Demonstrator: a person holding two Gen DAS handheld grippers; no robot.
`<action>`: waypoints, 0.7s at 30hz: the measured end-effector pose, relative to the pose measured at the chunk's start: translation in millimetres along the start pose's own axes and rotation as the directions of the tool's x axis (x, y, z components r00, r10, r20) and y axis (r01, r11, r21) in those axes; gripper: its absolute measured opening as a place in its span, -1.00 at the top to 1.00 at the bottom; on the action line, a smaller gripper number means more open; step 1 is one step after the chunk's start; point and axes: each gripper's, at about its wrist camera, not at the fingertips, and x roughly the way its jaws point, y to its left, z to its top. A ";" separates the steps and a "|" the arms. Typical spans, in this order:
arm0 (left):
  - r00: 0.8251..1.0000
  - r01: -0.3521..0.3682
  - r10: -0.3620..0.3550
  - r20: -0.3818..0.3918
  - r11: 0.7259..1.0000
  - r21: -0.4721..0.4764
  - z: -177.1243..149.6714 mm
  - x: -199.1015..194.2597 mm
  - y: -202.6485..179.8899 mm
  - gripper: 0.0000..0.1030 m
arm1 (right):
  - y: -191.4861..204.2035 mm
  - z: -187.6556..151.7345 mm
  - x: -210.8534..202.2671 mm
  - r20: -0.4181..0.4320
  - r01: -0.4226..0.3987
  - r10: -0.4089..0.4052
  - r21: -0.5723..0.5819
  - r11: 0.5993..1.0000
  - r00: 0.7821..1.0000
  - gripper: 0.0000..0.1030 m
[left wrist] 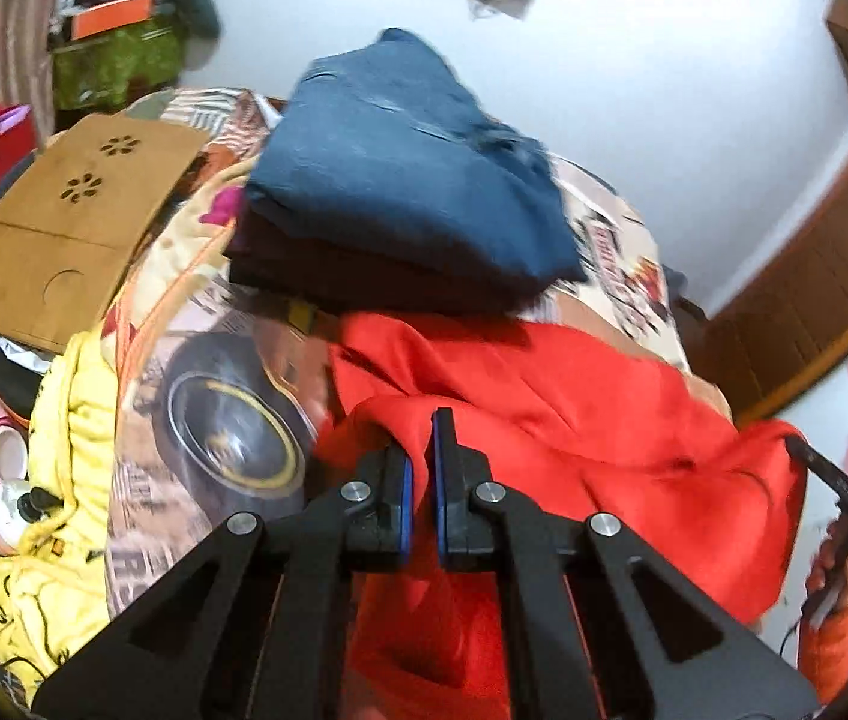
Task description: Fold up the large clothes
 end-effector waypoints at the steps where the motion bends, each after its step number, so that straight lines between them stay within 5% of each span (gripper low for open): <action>1: 1.000 -0.012 0.012 -0.010 1.000 -0.017 3.0 10.9 6.8 0.91 | -3.8 2.9 8.6 -0.005 0.019 -0.019 0.006 1.000 1.000 0.70; 5: 0.991 -0.106 0.102 -0.090 0.993 -0.045 -0.2 61.6 24.6 0.88 | -22.4 4.2 51.4 -0.090 0.063 -0.059 0.050 0.997 0.994 0.67; 9: 0.941 -0.300 0.298 -0.163 0.954 0.011 -17.8 105.0 36.5 0.88 | -35.6 -2.6 77.8 -0.168 0.098 -0.086 0.068 0.993 0.982 0.61; 12: 0.935 -0.269 0.263 -0.237 0.963 0.008 -32.6 116.5 47.4 0.88 | -38.1 -5.1 72.0 -0.162 0.090 -0.078 0.065 0.994 0.984 0.49; 16: 0.940 -0.246 0.246 -0.238 0.969 0.030 -38.1 101.5 50.5 0.88 | -34.2 -5.0 52.4 -0.173 0.101 -0.096 0.021 0.995 0.980 0.32; 19: 0.951 -0.222 0.225 -0.212 0.974 0.038 -37.9 79.1 50.8 0.68 | -33.1 -6.1 34.8 -0.166 0.110 -0.108 0.005 0.994 0.980 0.26; 21: 0.956 -0.214 0.220 -0.194 0.976 0.052 -38.1 63.5 49.2 0.34 | -33.9 -6.9 27.0 -0.158 0.110 -0.108 0.001 0.994 0.982 0.24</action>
